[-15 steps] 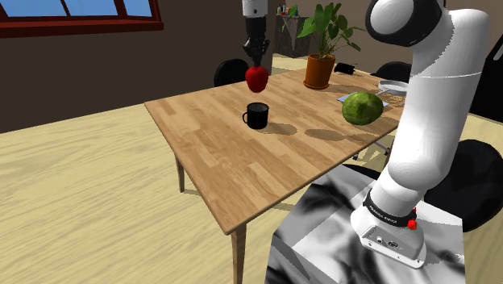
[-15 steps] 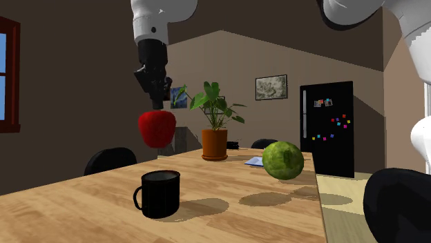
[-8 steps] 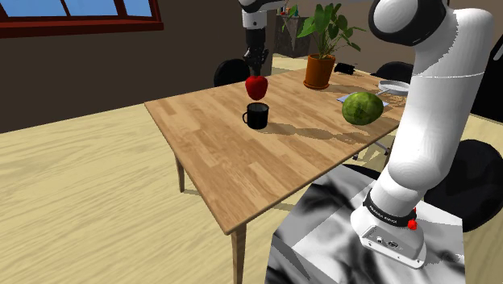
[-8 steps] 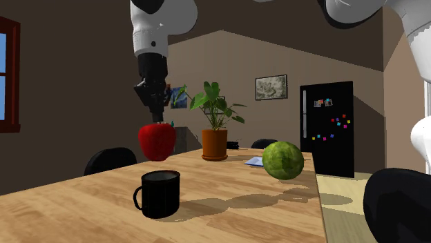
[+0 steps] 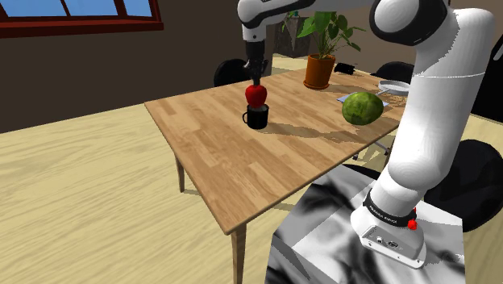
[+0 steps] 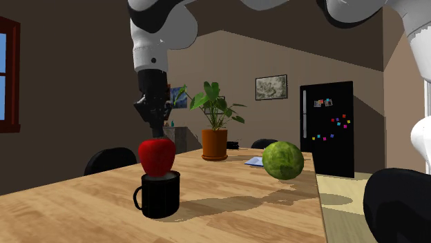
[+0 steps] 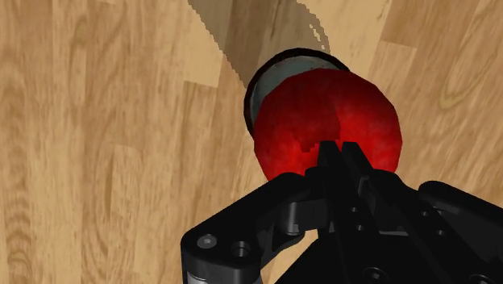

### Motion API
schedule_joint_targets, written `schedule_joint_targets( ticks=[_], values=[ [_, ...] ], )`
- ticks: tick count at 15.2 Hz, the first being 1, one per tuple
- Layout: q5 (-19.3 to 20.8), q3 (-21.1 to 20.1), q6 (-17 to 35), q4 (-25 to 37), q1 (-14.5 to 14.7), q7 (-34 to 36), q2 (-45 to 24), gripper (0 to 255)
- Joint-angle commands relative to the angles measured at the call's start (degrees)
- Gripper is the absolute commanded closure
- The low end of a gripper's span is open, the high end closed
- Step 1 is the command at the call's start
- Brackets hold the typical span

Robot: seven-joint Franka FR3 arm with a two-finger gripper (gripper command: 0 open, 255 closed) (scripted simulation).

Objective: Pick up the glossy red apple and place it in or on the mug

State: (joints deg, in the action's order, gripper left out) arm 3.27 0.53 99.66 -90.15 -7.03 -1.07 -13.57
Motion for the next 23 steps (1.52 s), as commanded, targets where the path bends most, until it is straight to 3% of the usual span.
schedule_joint_targets(
  ticks=[1,7,8,13,17,23],
  values=[
    [0.0,0.0,0.5,-0.5,0.0,0.0,0.0,255],
    [0.0,0.0,0.5,-0.5,0.0,0.0,0.0,255],
    [0.0,0.0,0.5,-0.5,0.0,0.0,0.0,0],
    [0.0,0.0,0.5,-0.5,0.0,0.0,0.0,0],
    [0.0,-0.1,-7.2,8.2,0.2,-0.1,-1.0,0],
    [0.0,-0.1,-7.2,8.2,0.2,-0.1,-1.0,0]
  ],
)
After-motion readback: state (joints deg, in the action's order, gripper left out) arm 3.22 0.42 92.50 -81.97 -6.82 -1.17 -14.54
